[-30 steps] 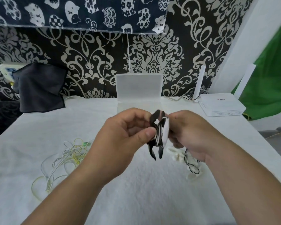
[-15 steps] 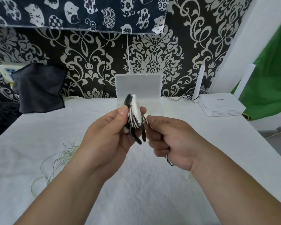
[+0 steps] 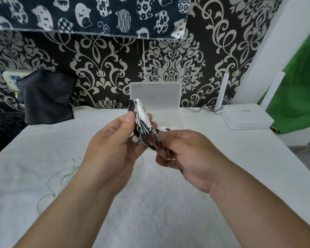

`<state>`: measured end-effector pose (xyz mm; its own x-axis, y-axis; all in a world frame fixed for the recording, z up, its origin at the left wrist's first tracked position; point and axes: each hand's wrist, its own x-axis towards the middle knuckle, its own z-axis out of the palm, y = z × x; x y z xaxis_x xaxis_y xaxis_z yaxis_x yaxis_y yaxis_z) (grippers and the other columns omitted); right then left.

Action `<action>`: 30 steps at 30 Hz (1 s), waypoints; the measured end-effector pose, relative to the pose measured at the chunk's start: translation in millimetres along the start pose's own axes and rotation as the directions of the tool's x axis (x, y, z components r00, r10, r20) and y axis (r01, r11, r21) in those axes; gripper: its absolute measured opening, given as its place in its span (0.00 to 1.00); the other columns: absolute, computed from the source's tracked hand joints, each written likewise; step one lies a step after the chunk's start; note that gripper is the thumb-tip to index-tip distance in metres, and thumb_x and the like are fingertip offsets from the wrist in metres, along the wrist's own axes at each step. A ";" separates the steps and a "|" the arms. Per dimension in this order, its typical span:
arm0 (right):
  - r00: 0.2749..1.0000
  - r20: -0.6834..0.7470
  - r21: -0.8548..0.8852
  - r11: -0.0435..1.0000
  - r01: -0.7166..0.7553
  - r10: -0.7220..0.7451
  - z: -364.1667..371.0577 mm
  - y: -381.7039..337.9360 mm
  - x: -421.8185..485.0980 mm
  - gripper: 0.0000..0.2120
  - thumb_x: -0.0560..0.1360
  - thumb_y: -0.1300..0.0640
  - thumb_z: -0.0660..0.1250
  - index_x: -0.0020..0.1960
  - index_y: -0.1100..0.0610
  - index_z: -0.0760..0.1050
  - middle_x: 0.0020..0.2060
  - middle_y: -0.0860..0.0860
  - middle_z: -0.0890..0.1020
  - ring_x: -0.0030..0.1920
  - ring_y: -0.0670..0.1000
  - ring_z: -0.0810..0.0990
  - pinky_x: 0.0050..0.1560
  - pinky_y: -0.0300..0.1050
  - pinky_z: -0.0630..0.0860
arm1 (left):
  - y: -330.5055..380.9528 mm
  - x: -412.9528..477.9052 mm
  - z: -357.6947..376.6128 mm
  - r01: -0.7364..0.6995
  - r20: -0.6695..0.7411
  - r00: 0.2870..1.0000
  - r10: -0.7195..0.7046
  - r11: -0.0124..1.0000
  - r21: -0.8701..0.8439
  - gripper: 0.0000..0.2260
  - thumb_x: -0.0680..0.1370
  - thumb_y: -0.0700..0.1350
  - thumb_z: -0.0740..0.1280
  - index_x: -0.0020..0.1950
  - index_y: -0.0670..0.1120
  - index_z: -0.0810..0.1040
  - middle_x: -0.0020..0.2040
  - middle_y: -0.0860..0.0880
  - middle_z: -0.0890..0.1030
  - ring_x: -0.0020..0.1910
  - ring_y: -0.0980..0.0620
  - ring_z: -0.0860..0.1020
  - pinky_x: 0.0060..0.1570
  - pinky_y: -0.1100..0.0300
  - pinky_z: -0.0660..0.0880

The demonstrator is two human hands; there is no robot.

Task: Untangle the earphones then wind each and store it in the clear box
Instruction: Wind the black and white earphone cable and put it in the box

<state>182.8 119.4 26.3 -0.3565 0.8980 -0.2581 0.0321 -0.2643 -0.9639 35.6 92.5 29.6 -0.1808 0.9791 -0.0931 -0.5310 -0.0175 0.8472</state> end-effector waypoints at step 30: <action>0.997 0.064 -0.211 0.976 0.054 -0.041 8.6 0.7 -8.1 0.07 0.79 0.62 0.67 0.43 0.56 0.78 0.28 0.48 0.77 0.28 0.47 0.73 0.31 0.39 0.71 | -0.6 5.3 -1.7 -0.068 -0.202 0.978 0.051 0.994 -0.080 0.16 0.74 0.49 0.68 0.55 0.39 0.82 0.45 0.42 0.79 0.38 0.52 0.79 0.40 0.60 0.80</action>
<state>177.7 109.0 28.3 -0.4164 0.8838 -0.2132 0.2087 -0.1354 -0.9686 33.5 97.4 27.7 -0.3711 0.9158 -0.1538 -0.5820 -0.1004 0.8070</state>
